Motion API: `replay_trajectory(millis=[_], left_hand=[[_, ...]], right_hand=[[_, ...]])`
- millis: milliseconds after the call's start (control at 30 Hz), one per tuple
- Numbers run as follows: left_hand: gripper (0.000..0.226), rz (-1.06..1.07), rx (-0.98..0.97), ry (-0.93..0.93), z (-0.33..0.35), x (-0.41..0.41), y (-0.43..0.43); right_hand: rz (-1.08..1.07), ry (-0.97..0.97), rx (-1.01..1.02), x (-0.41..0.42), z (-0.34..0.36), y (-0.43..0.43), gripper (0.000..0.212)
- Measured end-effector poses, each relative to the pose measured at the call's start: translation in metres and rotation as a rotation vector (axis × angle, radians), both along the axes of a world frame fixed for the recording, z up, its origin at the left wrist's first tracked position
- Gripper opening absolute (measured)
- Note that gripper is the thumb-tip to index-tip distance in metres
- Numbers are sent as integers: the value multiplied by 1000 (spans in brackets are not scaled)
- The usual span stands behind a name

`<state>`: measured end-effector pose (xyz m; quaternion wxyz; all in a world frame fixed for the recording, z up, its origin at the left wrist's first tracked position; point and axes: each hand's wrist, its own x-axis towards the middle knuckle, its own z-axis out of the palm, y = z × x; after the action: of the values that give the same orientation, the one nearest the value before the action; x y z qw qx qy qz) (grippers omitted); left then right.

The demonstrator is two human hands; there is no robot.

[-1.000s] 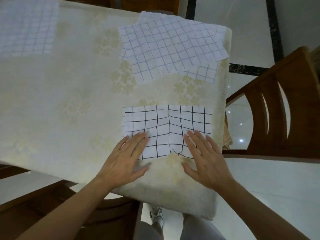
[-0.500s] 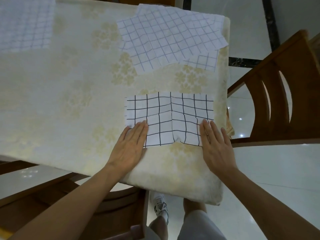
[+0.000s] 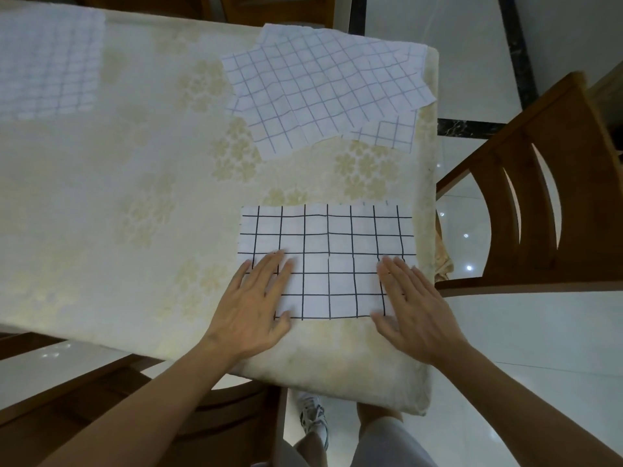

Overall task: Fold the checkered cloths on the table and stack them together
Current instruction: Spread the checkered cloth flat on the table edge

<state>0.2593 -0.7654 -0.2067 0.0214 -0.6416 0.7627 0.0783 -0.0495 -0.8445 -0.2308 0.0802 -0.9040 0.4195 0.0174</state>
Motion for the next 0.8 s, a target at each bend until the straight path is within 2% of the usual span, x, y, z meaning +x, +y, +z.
replay_trajectory(millis=[133,300,500,667,800], left_hand=[[65,29,-39,56,-7,-27,-45],[63,132,33,28,-37,-43,-90],[61,318,9,5,-53,-4,-81],[68,457,20,-3,-45,14,-71],[70,315,-54,23,-36,-28,-70]], right_hand=[[-69,-58,20,43,-4,-25,68],[-158,-121,22,86,-24,-63,63],[-235,14,-8,53,-39,-91,69],[-286,36,15,38,-35,-105,71],[-180,50,-34,55,-35,-95,72]])
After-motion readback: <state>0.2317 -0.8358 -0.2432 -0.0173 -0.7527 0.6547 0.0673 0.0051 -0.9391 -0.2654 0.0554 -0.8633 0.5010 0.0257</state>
